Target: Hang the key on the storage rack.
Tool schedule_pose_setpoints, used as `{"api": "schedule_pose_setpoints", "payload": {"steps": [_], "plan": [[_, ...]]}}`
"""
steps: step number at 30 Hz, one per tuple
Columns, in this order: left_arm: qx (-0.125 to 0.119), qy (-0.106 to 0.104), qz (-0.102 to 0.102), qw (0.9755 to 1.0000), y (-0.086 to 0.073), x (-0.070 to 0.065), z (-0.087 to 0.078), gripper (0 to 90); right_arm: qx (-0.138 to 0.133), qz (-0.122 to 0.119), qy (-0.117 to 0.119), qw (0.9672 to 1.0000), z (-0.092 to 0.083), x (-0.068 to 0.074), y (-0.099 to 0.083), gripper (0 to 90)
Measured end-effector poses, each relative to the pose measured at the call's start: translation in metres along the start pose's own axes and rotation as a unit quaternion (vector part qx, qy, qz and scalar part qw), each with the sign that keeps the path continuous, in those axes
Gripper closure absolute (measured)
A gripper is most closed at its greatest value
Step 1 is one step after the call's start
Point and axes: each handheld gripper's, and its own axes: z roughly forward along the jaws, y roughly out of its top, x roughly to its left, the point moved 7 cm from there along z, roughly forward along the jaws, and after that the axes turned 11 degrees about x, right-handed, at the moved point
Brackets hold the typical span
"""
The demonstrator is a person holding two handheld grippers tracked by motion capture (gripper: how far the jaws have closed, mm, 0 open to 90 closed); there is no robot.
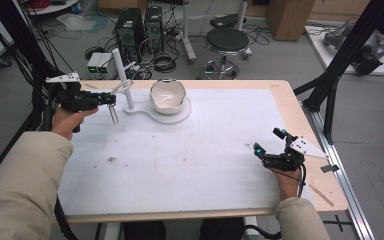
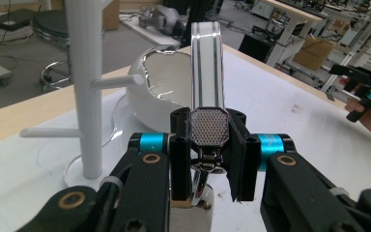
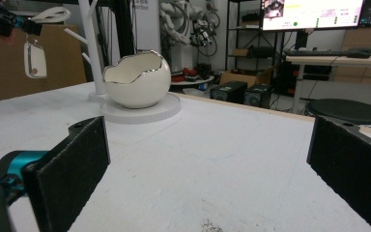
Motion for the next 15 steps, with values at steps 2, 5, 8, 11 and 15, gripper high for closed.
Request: {"api": "schedule_pose_setpoints", "payload": {"steps": [2,5,8,11,15], "plan": [[0.005,0.002,0.000,1.0000,-0.002,0.003,0.000,74.0,-0.001,-0.001,-0.002,1.0000,0.000,0.000,-0.001,0.4],[0.007,0.005,-0.011,0.9999,-0.004,0.008,0.000,74.0,-0.003,-0.001,-0.007,1.0000,0.000,-0.001,-0.003,0.4],[0.010,0.008,-0.017,0.9998,-0.006,0.012,0.000,74.0,-0.001,0.002,-0.009,1.0000,0.001,-0.001,-0.006,0.4],[0.011,0.009,-0.024,0.9996,-0.008,0.015,0.000,74.0,-0.002,0.003,-0.011,0.9999,0.001,-0.001,-0.009,0.4],[0.016,0.012,-0.028,0.9994,-0.009,0.019,0.001,74.0,-0.006,0.004,-0.018,0.9998,0.000,-0.003,-0.012,0.4]]}}
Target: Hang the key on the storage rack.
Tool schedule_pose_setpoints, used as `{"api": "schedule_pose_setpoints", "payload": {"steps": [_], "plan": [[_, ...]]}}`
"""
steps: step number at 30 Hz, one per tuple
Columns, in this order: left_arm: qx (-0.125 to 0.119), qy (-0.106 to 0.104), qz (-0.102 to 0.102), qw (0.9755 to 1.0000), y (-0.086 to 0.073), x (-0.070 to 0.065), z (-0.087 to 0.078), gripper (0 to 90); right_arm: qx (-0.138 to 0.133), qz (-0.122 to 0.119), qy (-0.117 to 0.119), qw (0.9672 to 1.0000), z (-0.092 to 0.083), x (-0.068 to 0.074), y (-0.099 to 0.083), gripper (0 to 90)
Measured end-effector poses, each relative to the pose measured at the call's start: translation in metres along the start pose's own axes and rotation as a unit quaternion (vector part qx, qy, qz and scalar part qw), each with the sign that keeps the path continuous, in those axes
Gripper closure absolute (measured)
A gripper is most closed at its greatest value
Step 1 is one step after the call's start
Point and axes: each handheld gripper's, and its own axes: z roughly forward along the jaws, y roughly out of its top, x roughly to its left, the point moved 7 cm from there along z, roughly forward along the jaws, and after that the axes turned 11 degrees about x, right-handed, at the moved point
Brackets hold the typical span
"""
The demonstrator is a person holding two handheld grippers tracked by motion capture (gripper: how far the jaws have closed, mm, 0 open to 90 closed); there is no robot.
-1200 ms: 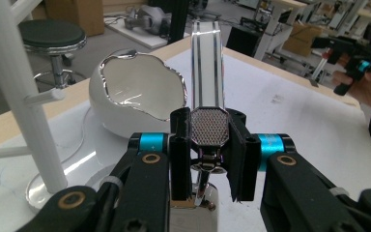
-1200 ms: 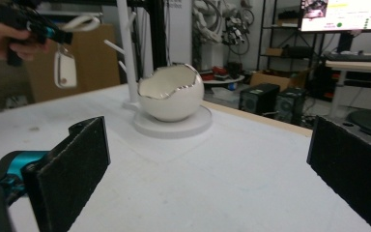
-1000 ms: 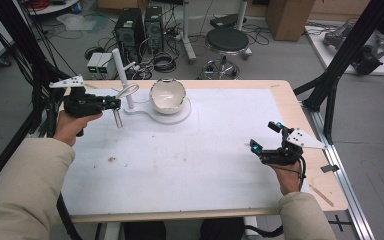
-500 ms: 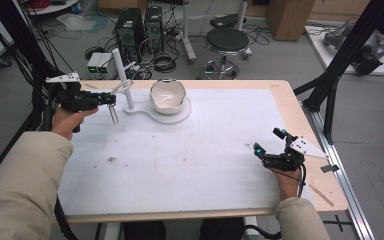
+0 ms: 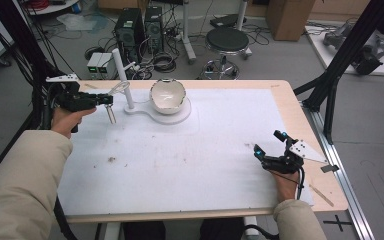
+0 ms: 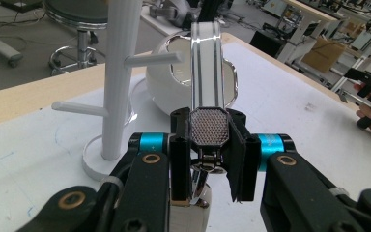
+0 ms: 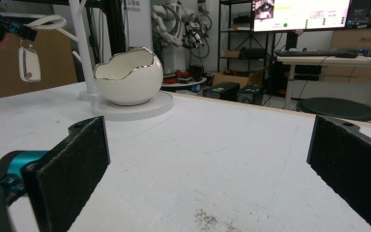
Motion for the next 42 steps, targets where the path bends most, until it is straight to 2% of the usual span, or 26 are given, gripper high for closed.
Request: {"api": "schedule_pose_setpoints", "payload": {"steps": [10,16,20,31,42], "plan": [[0.001,0.006,-0.013,0.9999,-0.001,0.009,0.004,74.0,0.006,-0.002,0.000,1.0000,0.002,0.000,-0.002,0.4],[-0.004,0.020,-0.015,0.9997,-0.001,0.013,0.005,74.0,0.010,-0.002,0.004,0.9999,0.002,0.001,-0.003,0.4],[0.005,0.025,-0.022,0.9994,-0.004,0.017,0.007,74.0,0.011,-0.005,0.004,0.9999,0.003,0.001,-0.003,0.4],[0.012,0.038,-0.041,0.9984,-0.008,0.025,0.011,74.0,0.010,-0.003,0.006,0.9999,0.003,0.001,-0.004,0.4],[0.036,0.048,-0.029,0.9978,-0.014,0.028,0.017,73.7,0.013,0.000,0.007,0.9999,0.004,0.002,-0.004,0.4]]}}
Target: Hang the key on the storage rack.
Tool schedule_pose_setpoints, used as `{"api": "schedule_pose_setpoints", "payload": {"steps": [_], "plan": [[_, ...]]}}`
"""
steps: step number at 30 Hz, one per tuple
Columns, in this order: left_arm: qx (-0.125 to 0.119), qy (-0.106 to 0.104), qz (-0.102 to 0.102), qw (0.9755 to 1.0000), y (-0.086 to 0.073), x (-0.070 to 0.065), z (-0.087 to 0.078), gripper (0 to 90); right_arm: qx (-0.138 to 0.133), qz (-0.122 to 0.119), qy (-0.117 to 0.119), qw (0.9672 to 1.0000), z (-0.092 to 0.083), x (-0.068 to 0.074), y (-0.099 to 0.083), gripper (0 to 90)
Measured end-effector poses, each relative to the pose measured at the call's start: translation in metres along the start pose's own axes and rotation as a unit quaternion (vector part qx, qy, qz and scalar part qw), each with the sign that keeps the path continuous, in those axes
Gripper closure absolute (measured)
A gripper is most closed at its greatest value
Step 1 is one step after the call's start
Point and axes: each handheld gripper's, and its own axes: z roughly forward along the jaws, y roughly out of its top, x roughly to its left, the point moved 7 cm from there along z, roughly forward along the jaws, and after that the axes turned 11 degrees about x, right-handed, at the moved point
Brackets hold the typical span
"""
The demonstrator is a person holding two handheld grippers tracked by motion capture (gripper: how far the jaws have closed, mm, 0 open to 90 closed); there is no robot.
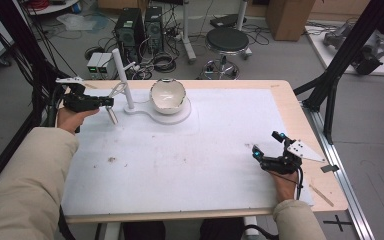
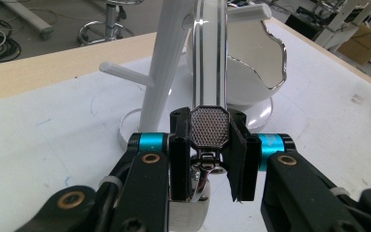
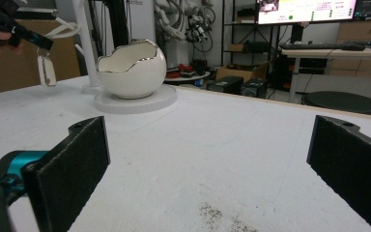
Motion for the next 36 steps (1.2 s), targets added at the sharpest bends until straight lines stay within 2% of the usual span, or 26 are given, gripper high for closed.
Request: {"api": "schedule_pose_setpoints", "payload": {"steps": [3,5,7,9,11,12,14,16,17,19,20,21,22,24,26,28,30,33,36], "plan": [[0.003,0.007,-0.005,1.0000,0.000,0.000,0.001,73.1,0.000,0.001,0.001,1.0000,0.001,0.000,0.000,0.4],[0.003,0.024,0.004,0.9997,-0.001,-0.001,0.002,68.9,0.001,0.002,0.001,1.0000,0.001,0.000,0.000,0.4],[0.001,0.042,0.036,0.9985,-0.004,-0.003,0.002,55.6,0.001,0.002,0.002,1.0000,0.001,0.000,0.000,0.4],[-0.003,0.045,0.050,0.9977,-0.005,-0.005,0.002,50.4,0.003,0.002,0.003,1.0000,0.001,0.000,-0.001,0.4],[-0.012,0.049,0.063,0.9967,-0.005,-0.009,-0.001,39.5,0.005,0.001,0.003,1.0000,0.001,0.001,-0.001,0.4],[-0.023,0.055,0.066,0.9961,-0.005,-0.011,-0.004,35.6,0.005,0.000,0.002,1.0000,0.001,0.000,-0.001,0.4],[-0.040,0.076,0.061,0.9944,-0.005,-0.015,-0.009,18.4,0.004,0.000,0.002,1.0000,0.001,0.000,-0.001,0.4],[-0.061,0.066,0.062,0.9941,-0.007,-0.023,-0.017,8.1,0.004,-0.002,0.000,1.0000,0.002,0.000,-0.001,0.4],[-0.074,0.067,0.064,0.9929,-0.009,-0.029,-0.024,3.1,0.005,-0.003,-0.001,1.0000,0.002,0.000,-0.001,0.4],[-0.089,0.070,0.080,0.9903,-0.015,-0.039,-0.035,1.7,0.005,-0.005,-0.001,1.0000,0.002,0.000,-0.001,0.4],[-0.097,0.069,0.081,0.9896,-0.017,-0.044,-0.039,1.7,0.004,-0.005,-0.001,1.0000,0.002,0.000,-0.001,0.4],[-0.109,0.064,0.089,0.9880,-0.023,-0.054,-0.045,1.7,0.005,-0.005,-0.001,1.0000,0.002,0.000,-0.001,0.4],[-0.118,0.067,0.101,0.9856,-0.028,-0.062,-0.049,1.7,0.004,-0.005,-0.001,1.0000,0.002,0.000,-0.001,0.4],[-0.126,0.079,0.137,0.9793,-0.041,-0.076,-0.053,1.7,0.006,-0.004,-0.001,1.0000,0.002,0.000,-0.001,0.4],[-0.131,0.082,0.153,0.9762,-0.055,-0.086,-0.053,1.7,0.004,-0.002,0.000,1.0000,0.002,0.000,-0.001,0.4],[-0.131,0.079,0.154,0.9762,-0.067,-0.090,-0.050,1.7,0.005,-0.001,0.000,1.0000,0.002,0.000,-0.001,0.4],[-0.138,0.079,0.145,0.9767,-0.077,-0.093,-0.049,1.7,0.005,-0.001,0.000,1.0000,0.002,0.000,-0.001,0.4],[-0.155,0.076,0.135,0.9757,-0.089,-0.097,-0.047,1.7,0.005,-0.001,0.001,1.0000,0.002,0.000,-0.001,0.4],[-0.158,0.079,0.135,0.9749,-0.097,-0.100,-0.045,1.7,0.005,-0.001,0.001,1.0000,0.002,0.000,-0.001,0.4]]}}
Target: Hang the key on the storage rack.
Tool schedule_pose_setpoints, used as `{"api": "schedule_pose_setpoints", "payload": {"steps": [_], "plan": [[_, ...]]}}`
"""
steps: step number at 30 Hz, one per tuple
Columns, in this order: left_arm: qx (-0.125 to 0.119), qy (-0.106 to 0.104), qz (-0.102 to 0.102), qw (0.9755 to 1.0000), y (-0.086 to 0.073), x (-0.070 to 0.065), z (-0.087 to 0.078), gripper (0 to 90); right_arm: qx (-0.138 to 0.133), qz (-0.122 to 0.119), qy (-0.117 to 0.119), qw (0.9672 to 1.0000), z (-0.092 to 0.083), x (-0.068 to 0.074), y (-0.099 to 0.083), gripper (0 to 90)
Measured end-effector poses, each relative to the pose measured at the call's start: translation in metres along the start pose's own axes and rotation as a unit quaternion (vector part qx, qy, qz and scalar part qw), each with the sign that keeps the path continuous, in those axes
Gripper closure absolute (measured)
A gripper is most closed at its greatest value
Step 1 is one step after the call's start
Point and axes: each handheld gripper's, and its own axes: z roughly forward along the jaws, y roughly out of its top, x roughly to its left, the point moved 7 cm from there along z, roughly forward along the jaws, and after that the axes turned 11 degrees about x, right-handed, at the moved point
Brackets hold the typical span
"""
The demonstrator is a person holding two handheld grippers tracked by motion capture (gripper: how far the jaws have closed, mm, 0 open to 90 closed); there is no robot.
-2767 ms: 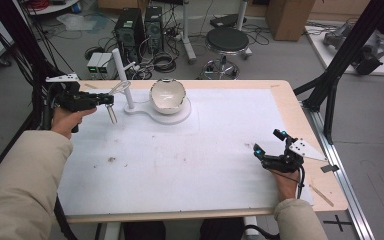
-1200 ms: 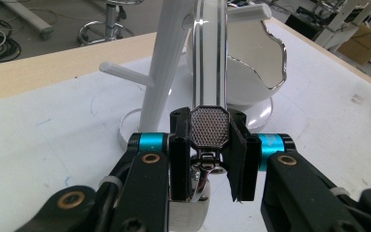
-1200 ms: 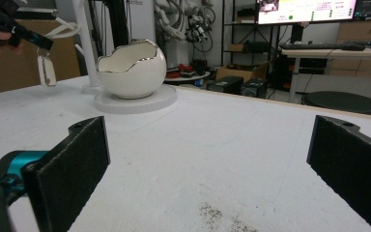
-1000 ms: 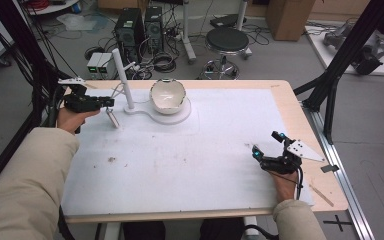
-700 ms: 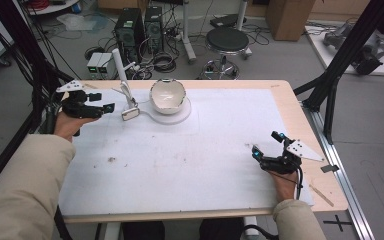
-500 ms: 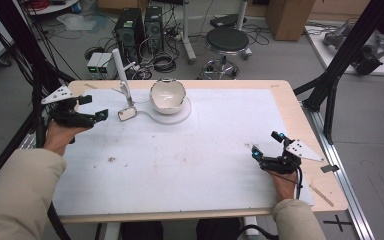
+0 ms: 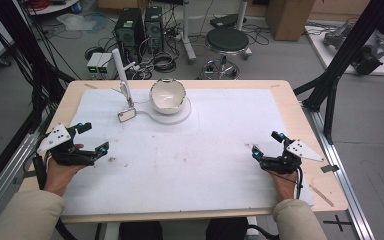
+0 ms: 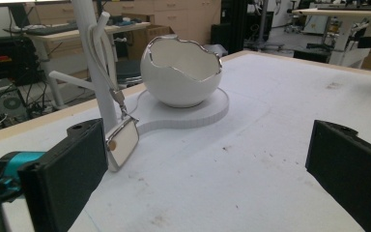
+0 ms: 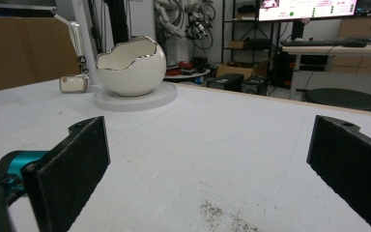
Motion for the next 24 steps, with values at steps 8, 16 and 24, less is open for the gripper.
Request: {"api": "schedule_pose_setpoints", "payload": {"steps": [8,16,24], "plan": [[-0.011,0.008,-0.020,0.9997,-0.020,-0.007,-0.003,1.7,-0.001,-0.001,-0.002,1.0000,0.000,0.000,0.000,0.4],[-0.033,0.025,-0.038,0.9984,-0.041,-0.014,-0.003,1.7,0.003,-0.005,-0.003,1.0000,0.001,0.001,0.000,0.4],[-0.064,0.057,-0.049,0.9951,-0.041,-0.013,-0.008,1.7,0.003,-0.005,-0.004,1.0000,0.001,0.001,0.000,0.4]]}}
